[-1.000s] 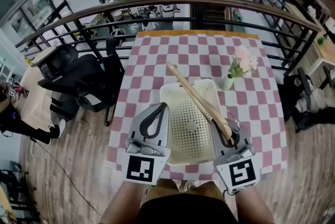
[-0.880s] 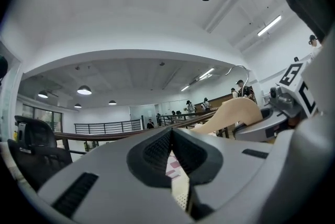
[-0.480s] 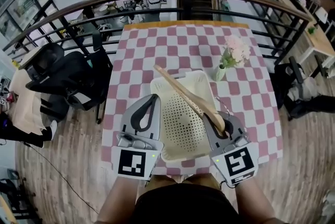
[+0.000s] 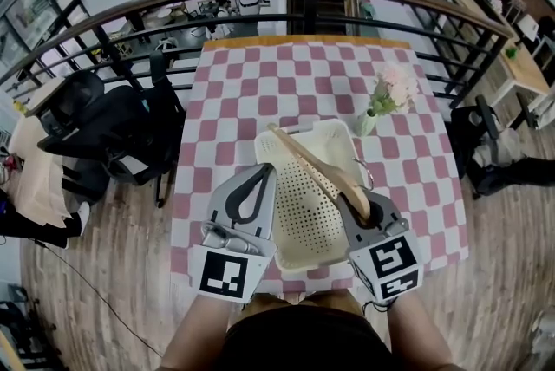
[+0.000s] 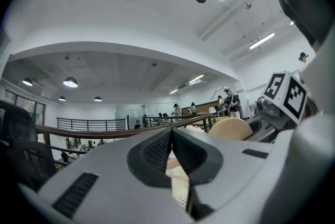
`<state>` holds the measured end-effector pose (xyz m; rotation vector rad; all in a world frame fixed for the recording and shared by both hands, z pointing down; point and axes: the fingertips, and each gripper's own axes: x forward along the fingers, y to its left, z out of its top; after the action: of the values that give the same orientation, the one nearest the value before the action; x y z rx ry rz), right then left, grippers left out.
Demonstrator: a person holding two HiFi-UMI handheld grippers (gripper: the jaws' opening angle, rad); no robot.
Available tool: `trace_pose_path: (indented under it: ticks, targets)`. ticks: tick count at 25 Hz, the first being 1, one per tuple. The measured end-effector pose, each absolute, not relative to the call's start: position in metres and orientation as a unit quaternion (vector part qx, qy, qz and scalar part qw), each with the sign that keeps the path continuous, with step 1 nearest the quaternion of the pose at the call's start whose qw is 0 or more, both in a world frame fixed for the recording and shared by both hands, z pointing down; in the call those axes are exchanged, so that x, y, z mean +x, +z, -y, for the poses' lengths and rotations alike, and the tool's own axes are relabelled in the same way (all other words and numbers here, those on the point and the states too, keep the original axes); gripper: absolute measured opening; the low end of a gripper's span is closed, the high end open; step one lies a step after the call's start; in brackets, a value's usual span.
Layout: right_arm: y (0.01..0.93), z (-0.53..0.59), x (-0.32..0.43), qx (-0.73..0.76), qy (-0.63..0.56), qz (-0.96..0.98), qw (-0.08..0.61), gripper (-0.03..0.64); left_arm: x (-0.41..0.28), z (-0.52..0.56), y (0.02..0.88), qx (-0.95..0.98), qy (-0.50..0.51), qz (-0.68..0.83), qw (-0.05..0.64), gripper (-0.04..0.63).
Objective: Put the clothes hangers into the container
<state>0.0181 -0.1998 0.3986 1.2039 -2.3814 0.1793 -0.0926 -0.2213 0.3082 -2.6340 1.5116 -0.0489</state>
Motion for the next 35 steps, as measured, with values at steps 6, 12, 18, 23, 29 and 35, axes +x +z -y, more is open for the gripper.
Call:
trace_pose_path:
  ticks: [6,12,18,23,29,35]
  targets:
    - [0.411,0.208,0.008,0.435,0.084,0.860,0.251,0.034,-0.099,0.222,0.312,-0.870,-0.014,-0.491,0.046,0.009]
    - [0.423,0.213,0.002,0.426,0.096,0.858,0.270,0.034,-0.101,0.222,0.318,-0.873,-0.020,-0.486,0.037,0.009]
    - [0.434,0.215,-0.003,0.417,0.113,0.856,0.284,0.034,-0.102,0.222,0.321,-0.874,-0.024,-0.484,0.033,0.009]
    - [0.443,0.220,-0.008,0.411,0.123,0.856,0.289,0.034,-0.104,0.222,0.323,-0.873,-0.029,-0.486,0.033,0.009]
    - [0.459,0.223,-0.011,0.405,0.136,0.852,0.303,0.034,-0.105,0.219,0.327,-0.870,-0.035,-0.490,0.029,0.009]
    - [0.467,0.224,-0.018,0.397,0.153,0.852,0.303,0.034,-0.110,0.217,0.326,-0.864,-0.039,-0.500,0.034,0.009]
